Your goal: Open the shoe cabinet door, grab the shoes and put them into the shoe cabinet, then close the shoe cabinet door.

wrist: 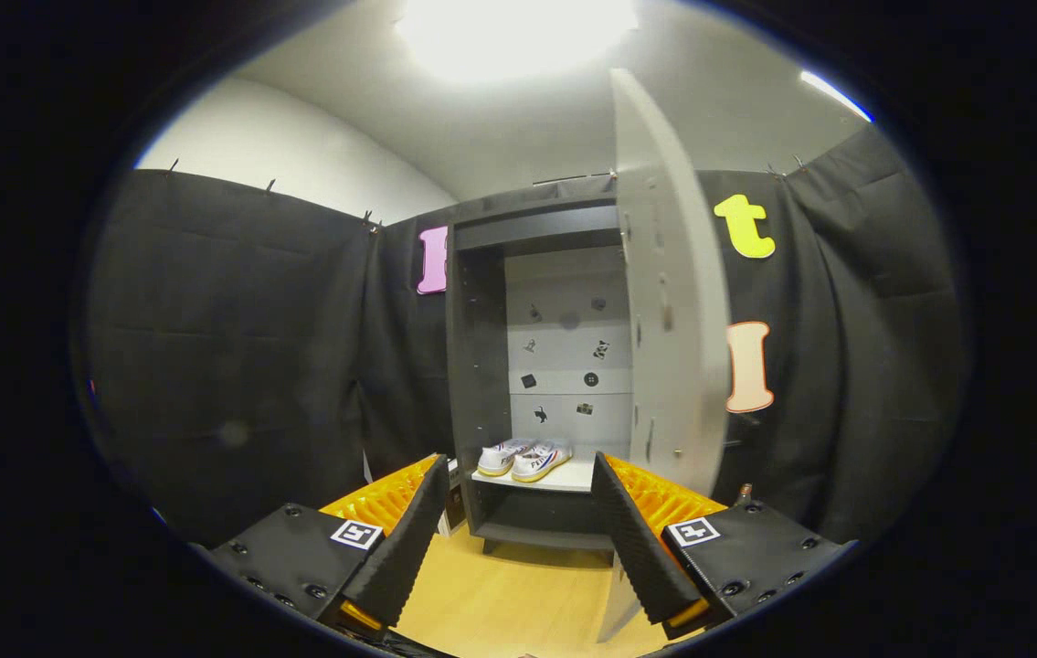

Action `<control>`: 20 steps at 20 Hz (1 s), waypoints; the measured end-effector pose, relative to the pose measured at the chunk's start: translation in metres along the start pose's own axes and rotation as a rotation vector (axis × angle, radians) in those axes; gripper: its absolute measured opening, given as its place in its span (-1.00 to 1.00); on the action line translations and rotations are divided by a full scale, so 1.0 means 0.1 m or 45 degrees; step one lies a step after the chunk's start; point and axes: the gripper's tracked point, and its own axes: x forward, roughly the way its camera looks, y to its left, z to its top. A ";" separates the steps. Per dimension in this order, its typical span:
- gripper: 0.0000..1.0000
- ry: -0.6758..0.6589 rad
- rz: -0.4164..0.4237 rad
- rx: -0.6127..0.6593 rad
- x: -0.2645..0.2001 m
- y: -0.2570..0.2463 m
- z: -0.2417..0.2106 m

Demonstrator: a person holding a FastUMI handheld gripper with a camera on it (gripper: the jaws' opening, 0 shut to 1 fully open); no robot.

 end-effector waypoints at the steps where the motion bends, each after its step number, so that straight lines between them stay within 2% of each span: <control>1: 0.95 -0.005 0.000 0.020 -0.07 -0.12 0.02; 7: 0.95 -0.002 -0.069 0.083 -0.22 -0.99 0.06; 12: 0.94 0.022 -0.065 0.128 -0.09 -1.35 -0.08; 20: 0.93 0.067 0.236 0.134 0.14 -1.10 -0.18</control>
